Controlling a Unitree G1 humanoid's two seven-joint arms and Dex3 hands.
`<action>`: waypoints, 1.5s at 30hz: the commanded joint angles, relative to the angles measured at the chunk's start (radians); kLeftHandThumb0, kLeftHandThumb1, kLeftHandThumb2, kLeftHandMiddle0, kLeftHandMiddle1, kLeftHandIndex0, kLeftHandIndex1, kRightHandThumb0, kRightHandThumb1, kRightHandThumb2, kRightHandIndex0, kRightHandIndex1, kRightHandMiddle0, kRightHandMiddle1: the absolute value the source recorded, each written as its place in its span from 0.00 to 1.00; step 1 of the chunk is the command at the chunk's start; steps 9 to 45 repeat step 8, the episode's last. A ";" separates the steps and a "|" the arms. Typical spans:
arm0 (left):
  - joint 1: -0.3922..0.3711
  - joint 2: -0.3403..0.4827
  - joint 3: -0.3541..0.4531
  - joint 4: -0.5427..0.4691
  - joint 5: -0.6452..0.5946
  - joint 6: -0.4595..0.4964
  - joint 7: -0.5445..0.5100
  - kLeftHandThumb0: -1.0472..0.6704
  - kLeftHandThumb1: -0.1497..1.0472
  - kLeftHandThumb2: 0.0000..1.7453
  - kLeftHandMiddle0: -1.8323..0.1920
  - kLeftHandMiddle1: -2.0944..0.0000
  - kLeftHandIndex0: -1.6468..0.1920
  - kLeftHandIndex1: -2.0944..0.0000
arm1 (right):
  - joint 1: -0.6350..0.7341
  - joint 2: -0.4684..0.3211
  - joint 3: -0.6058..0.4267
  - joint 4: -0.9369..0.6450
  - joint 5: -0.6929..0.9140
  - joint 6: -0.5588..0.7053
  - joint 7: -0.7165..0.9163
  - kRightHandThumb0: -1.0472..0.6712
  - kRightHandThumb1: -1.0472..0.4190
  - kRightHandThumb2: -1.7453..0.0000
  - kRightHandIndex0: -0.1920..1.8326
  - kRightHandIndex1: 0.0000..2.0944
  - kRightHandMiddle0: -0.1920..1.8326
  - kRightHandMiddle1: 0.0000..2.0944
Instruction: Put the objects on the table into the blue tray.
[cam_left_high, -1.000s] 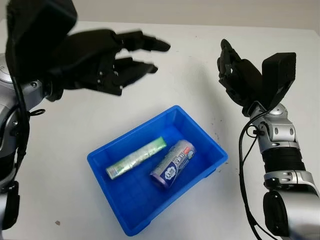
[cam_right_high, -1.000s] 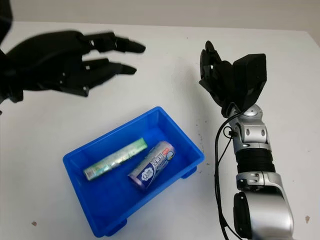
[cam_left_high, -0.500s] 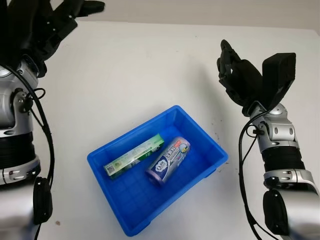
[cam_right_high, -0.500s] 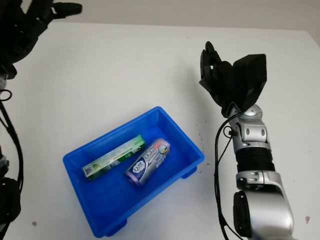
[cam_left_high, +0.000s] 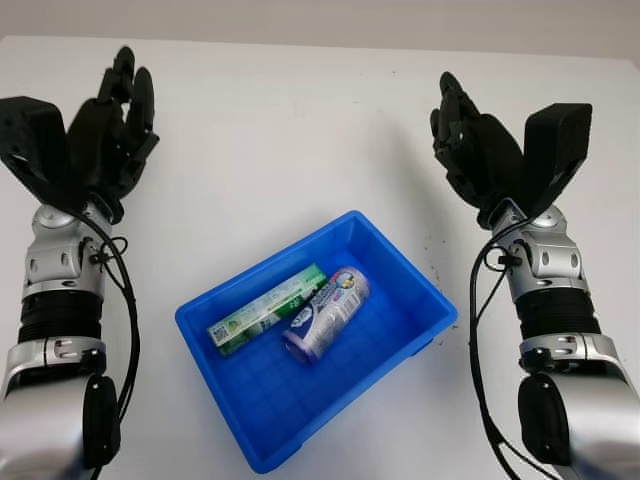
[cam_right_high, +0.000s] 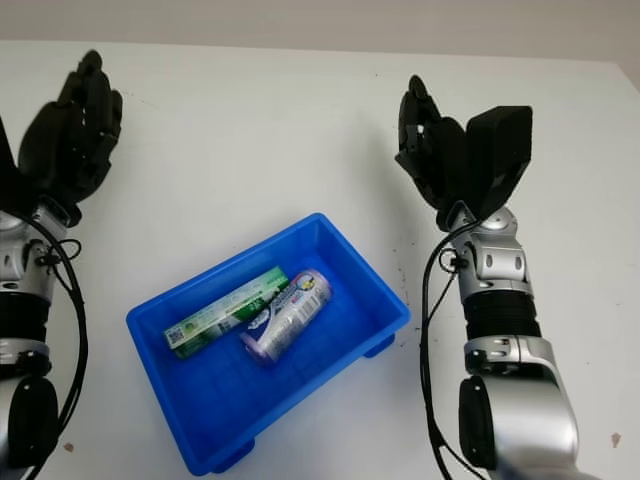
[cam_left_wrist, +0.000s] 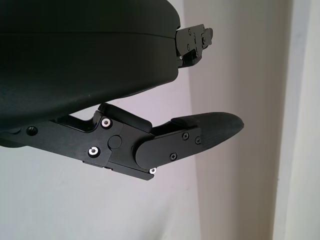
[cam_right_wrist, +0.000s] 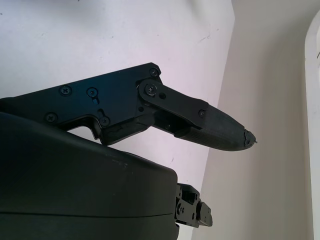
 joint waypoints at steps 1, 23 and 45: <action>-0.006 -0.004 -0.005 0.028 0.000 -0.030 -0.017 0.17 1.00 0.41 1.00 1.00 1.00 1.00 | -0.011 0.009 -0.012 0.002 0.009 -0.020 -0.005 0.18 0.00 0.53 0.00 0.00 0.00 0.00; -0.003 -0.022 0.002 0.054 -0.017 -0.060 -0.026 0.15 1.00 0.41 1.00 1.00 1.00 1.00 | 0.000 0.014 -0.013 -0.009 0.020 -0.023 -0.005 0.18 0.00 0.53 0.00 0.00 0.00 0.00; -0.003 -0.022 0.002 0.054 -0.017 -0.060 -0.026 0.15 1.00 0.41 1.00 1.00 1.00 1.00 | 0.000 0.014 -0.013 -0.009 0.020 -0.023 -0.005 0.18 0.00 0.53 0.00 0.00 0.00 0.00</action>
